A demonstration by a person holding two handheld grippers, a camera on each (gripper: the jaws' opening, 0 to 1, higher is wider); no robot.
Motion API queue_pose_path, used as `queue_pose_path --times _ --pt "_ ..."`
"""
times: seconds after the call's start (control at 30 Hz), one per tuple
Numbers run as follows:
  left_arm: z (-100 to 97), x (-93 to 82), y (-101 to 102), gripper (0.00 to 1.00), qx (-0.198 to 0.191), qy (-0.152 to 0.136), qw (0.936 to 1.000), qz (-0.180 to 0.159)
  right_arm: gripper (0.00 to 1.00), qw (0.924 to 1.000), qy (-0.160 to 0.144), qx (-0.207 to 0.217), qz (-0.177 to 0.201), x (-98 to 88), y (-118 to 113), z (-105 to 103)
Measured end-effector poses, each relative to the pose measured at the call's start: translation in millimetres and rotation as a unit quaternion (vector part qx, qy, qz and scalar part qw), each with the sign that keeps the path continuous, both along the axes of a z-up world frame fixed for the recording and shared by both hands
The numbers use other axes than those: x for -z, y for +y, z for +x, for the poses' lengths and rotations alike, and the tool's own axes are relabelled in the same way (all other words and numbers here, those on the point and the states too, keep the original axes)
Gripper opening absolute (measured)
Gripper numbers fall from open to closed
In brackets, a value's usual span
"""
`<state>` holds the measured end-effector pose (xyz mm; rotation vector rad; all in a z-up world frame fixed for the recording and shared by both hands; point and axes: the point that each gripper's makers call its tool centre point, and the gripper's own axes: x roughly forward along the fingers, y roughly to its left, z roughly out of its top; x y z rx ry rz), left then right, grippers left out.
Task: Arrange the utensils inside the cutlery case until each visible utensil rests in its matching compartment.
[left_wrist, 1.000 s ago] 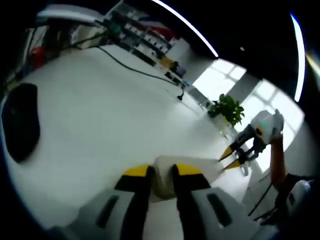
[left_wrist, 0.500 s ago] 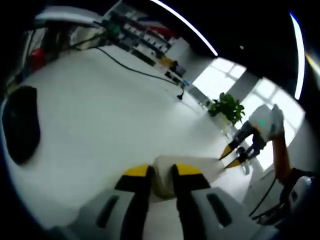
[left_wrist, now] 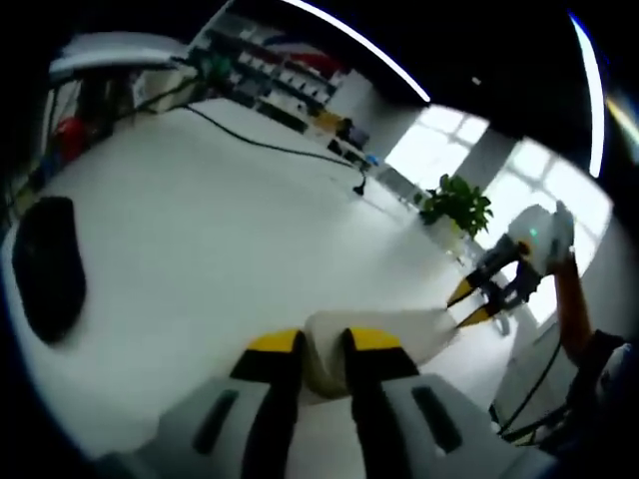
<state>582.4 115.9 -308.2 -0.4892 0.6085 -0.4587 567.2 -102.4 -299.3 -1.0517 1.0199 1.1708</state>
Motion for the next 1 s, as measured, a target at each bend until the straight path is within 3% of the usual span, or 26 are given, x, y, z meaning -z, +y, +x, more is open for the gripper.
queue_pose_path --times 0.03,0.1,0.23,0.33,0.4,0.53,0.57,0.63,0.73,0.8,0.93,1.0 --pt "-0.1 -0.1 0.0 0.18 -0.001 0.003 1.0 0.0 0.25 0.9996 -0.013 0.0 0.026 -6.3 2.2 0.1" --pt "0.7 -5.0 5.5 0.16 -0.002 -0.02 0.9994 0.03 0.25 0.9981 -0.022 0.011 0.057 -16.5 -1.0 -6.7" --pt "0.2 -30.0 11.7 0.17 -0.017 -0.066 0.9976 -0.003 0.29 0.9923 -0.043 0.04 0.109 -26.1 -10.1 -5.5" --pt "-3.1 -37.2 10.4 0.18 0.001 -0.093 0.9957 0.0 0.36 0.9767 -0.026 0.108 0.183 -26.8 -13.8 -10.7" --pt "-8.5 -35.8 4.5 0.18 0.041 -0.115 0.9922 0.025 0.37 0.9661 -0.033 0.126 0.223 -24.9 -14.9 -11.4" --pt "-7.5 -29.7 3.6 0.18 0.062 -0.159 0.9823 0.078 0.41 0.9449 -0.043 0.146 0.29 -20.1 -18.0 -16.1" --pt "-7.2 -28.7 4.6 0.19 0.063 -0.166 0.9801 0.088 0.42 0.9475 -0.041 0.142 0.284 -13.6 -22.7 -19.6" --pt "-8.5 -26.4 5.3 0.2 0.071 -0.173 0.9771 0.101 0.46 0.9419 -0.037 0.156 0.295 -4.0 -25.0 -22.1" --pt "-11.1 -28.8 3.9 0.3 0.078 -0.191 0.9742 0.092 0.49 0.9275 -0.04 0.166 0.333 2.7 -20.2 -23.5" --pt "-13.3 -31.4 2.5 0.38 0.084 -0.209 0.9701 0.089 0.49 0.9125 -0.047 0.175 0.367 4.1 -15.9 -23.3" --pt "-20.7 -23.0 2.5 0.53 0.117 -0.225 0.9582 0.133 0.48 0.8975 -0.048 0.201 0.389 11.5 -12.9 -24.8" --pt "-21.6 -18.5 4.7 0.64 0.119 -0.23 0.9537 0.153 0.47 0.8836 -0.063 0.226 0.405 13.5 -12.9 -18.4"
